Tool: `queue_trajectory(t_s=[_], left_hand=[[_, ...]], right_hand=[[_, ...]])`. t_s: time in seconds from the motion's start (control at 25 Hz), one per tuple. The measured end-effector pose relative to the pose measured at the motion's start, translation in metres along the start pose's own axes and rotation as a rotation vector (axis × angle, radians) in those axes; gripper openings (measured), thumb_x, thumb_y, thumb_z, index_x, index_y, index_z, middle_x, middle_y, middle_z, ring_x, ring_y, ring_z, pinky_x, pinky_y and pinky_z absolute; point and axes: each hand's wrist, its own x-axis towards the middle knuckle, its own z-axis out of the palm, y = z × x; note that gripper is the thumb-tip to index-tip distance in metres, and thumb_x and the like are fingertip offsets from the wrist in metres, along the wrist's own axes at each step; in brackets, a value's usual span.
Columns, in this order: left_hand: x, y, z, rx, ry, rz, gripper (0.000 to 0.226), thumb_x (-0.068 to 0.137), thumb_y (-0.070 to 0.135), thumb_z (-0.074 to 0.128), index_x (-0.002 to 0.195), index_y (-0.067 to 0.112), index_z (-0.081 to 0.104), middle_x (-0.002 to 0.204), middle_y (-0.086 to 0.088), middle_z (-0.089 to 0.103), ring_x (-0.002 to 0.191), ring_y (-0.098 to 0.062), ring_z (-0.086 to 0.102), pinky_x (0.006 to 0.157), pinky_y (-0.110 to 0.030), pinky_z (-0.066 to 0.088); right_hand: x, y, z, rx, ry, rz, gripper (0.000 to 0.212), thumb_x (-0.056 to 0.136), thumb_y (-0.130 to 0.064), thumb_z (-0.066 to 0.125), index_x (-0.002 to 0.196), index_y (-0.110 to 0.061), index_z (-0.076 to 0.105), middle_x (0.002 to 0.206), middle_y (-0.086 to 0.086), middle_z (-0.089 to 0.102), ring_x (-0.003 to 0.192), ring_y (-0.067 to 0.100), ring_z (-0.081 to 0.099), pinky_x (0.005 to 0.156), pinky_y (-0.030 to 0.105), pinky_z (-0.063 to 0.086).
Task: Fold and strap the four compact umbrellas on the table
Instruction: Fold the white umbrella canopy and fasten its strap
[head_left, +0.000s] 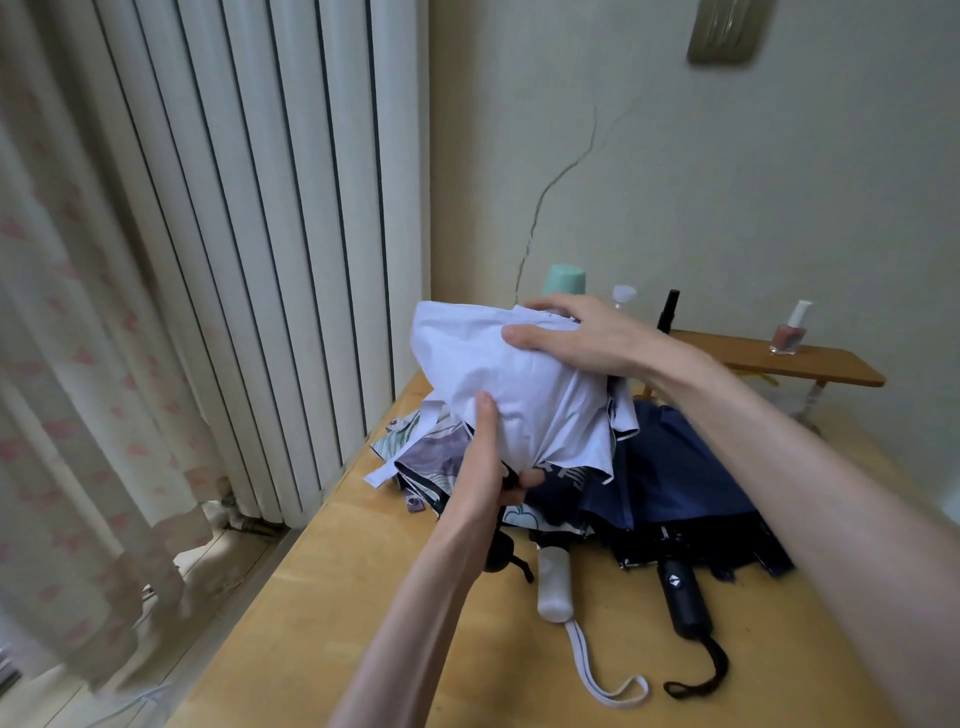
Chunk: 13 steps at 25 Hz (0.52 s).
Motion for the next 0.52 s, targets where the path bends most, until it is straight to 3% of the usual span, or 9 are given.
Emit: queue_trajectory(t_s=[0.12, 0.24, 0.28, 0.36, 0.44, 0.48, 0.52], left_hand=[[-0.002, 0.002, -0.002, -0.023, 0.003, -0.024, 0.061, 0.103, 0.074, 0.032, 0.119, 0.027, 0.069, 0.086, 0.002, 0.072, 0.051, -0.011, 0.054, 0.065, -0.03, 0.037], [-0.002, 0.009, 0.002, -0.032, 0.045, -0.059, 0.054, 0.105, 0.067, 0.038, 0.13, 0.024, 0.06, 0.092, 0.002, 0.072, 0.048, -0.016, 0.055, 0.063, -0.029, 0.041], [0.0, 0.009, 0.002, -0.031, 0.084, -0.043, 0.054, 0.106, 0.066, 0.039, 0.139, 0.025, 0.05, 0.103, 0.003, 0.073, 0.051, -0.02, 0.061, 0.059, -0.029, 0.045], [0.0, 0.006, 0.002, 0.035, 0.206, 0.062, 0.052, 0.106, 0.064, 0.038, 0.152, 0.046, 0.022, 0.12, 0.004, 0.07, 0.072, -0.033, 0.075, 0.064, -0.037, 0.056], [-0.01, 0.005, 0.005, 0.264, 0.323, 0.272, 0.059, 0.108, 0.06, 0.035, 0.156, 0.059, 0.001, 0.1, 0.004, 0.073, 0.08, -0.032, 0.073, 0.077, -0.046, 0.055], [-0.016, 0.006, 0.009, 0.384, 0.346, 0.37, 0.062, 0.108, 0.059, 0.034, 0.157, 0.061, -0.005, 0.092, 0.004, 0.073, 0.08, -0.028, 0.07, 0.077, -0.044, 0.05], [-0.02, 0.006, 0.013, 0.483, 0.329, 0.447, 0.064, 0.107, 0.061, 0.035, 0.156, 0.064, -0.006, 0.101, 0.004, 0.072, 0.085, -0.025, 0.068, 0.078, -0.043, 0.046]], right_hand=[[0.003, 0.002, 0.002, -0.018, 0.082, -0.01, 0.032, 0.087, -0.056, 0.074, 0.094, -0.025, 0.073, 0.098, -0.007, 0.071, 0.095, 0.014, 0.066, 0.075, 0.028, 0.045], [0.0, -0.001, 0.004, 0.022, 0.173, -0.06, 0.019, 0.084, -0.044, 0.076, 0.081, -0.027, 0.066, 0.083, -0.011, 0.064, 0.082, 0.012, 0.06, 0.069, 0.025, 0.042], [-0.001, -0.003, 0.005, 0.042, 0.202, -0.064, 0.02, 0.08, -0.045, 0.075, 0.081, -0.027, 0.066, 0.081, -0.01, 0.064, 0.081, 0.012, 0.06, 0.069, 0.026, 0.043], [-0.003, -0.008, 0.005, 0.071, 0.269, -0.057, 0.027, 0.072, -0.049, 0.07, 0.086, -0.027, 0.066, 0.084, -0.009, 0.066, 0.085, 0.014, 0.06, 0.072, 0.03, 0.044], [-0.005, -0.013, 0.003, 0.065, 0.32, -0.028, 0.031, 0.077, -0.046, 0.073, 0.101, -0.028, 0.063, 0.098, -0.007, 0.067, 0.095, 0.017, 0.06, 0.078, 0.032, 0.044], [-0.006, -0.015, 0.001, 0.053, 0.33, -0.006, 0.034, 0.081, -0.044, 0.073, 0.109, -0.028, 0.06, 0.105, -0.004, 0.065, 0.101, 0.02, 0.058, 0.081, 0.034, 0.045], [-0.008, -0.017, 0.0, 0.043, 0.333, 0.013, 0.037, 0.084, -0.042, 0.072, 0.115, -0.029, 0.056, 0.11, -0.002, 0.064, 0.105, 0.022, 0.057, 0.084, 0.036, 0.046]])
